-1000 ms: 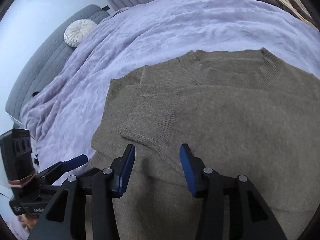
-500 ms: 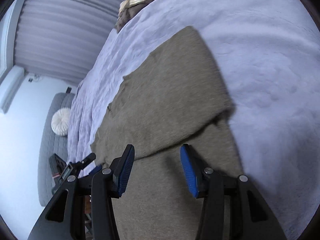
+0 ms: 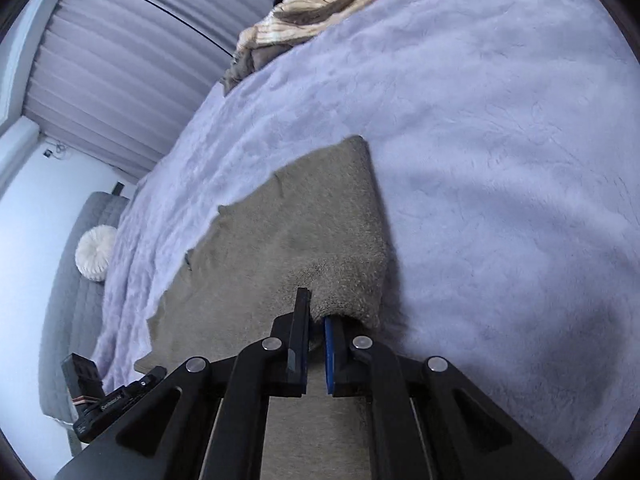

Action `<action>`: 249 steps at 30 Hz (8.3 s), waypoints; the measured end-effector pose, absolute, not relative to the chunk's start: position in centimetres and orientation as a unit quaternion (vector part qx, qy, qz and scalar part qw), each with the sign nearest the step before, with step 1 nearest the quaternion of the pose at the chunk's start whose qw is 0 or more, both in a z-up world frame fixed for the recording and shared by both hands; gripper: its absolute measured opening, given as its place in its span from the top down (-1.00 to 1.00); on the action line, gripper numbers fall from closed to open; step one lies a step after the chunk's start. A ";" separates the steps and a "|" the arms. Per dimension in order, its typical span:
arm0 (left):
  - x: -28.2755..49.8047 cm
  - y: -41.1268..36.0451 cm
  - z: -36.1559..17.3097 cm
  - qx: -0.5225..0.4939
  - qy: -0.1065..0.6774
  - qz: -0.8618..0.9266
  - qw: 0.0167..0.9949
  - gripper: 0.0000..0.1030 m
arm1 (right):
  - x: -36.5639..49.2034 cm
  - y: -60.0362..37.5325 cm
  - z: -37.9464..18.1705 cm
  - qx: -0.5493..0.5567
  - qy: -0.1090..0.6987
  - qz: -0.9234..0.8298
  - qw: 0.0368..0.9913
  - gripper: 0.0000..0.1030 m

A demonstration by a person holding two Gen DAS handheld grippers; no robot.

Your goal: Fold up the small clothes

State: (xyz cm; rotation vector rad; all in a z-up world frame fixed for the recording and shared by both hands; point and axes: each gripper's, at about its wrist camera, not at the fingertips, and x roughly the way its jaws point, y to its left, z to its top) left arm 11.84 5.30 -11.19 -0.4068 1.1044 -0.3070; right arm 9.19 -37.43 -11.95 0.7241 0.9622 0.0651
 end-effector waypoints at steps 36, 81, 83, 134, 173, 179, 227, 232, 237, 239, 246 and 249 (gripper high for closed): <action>11.2 7.3 -11.2 -0.076 0.498 -0.030 0.863 -0.55 | 7.9 -34.3 -11.3 0.203 0.464 -0.012 0.862 0.83; 6.8 12.5 -9.5 -0.124 0.505 0.002 0.854 0.61 | 2.2 -38.7 -10.3 0.365 0.435 0.015 0.823 0.37; 6.3 12.2 -9.4 -0.110 0.505 0.005 0.856 0.60 | 1.9 -38.2 -9.9 0.355 0.435 0.016 0.827 0.29; -14.7 12.9 -10.8 -0.147 0.517 -0.044 0.842 -0.98 | -16.7 -33.4 -7.6 0.350 0.384 0.161 0.839 -0.56; -19.1 10.8 -8.9 -0.214 0.543 -0.235 0.777 0.74 | -22.8 -32.9 -13.4 0.417 0.415 0.292 0.754 0.76; -16.5 11.3 -5.7 -0.242 0.504 -0.254 0.789 0.74 | -20.3 -33.1 -10.3 0.445 0.373 0.329 0.745 0.76; 3.3 4.4 -5.7 -0.005 0.500 -0.195 0.844 0.85 | -3.0 -25.4 -6.0 -0.068 0.498 0.115 0.857 0.83; 2.0 6.6 -0.6 -0.024 0.431 -0.184 0.883 0.85 | -3.8 -26.0 -0.7 -0.072 0.423 0.084 0.899 0.83; 2.5 8.0 2.7 -0.035 0.378 -0.168 0.910 0.85 | -2.3 -25.7 2.6 -0.084 0.366 0.058 0.925 0.83; 3.4 8.6 3.5 -0.045 0.362 -0.161 0.917 0.85 | -1.0 -25.5 3.9 -0.083 0.349 0.054 0.932 0.83; 9.2 9.7 3.2 -0.076 0.347 -0.132 0.925 0.85 | 5.7 -24.4 5.1 -0.096 0.327 0.054 0.938 0.83; 12.2 9.6 1.2 -0.077 0.362 -0.118 0.922 0.85 | 9.6 -24.0 3.7 -0.101 0.337 0.053 0.935 0.83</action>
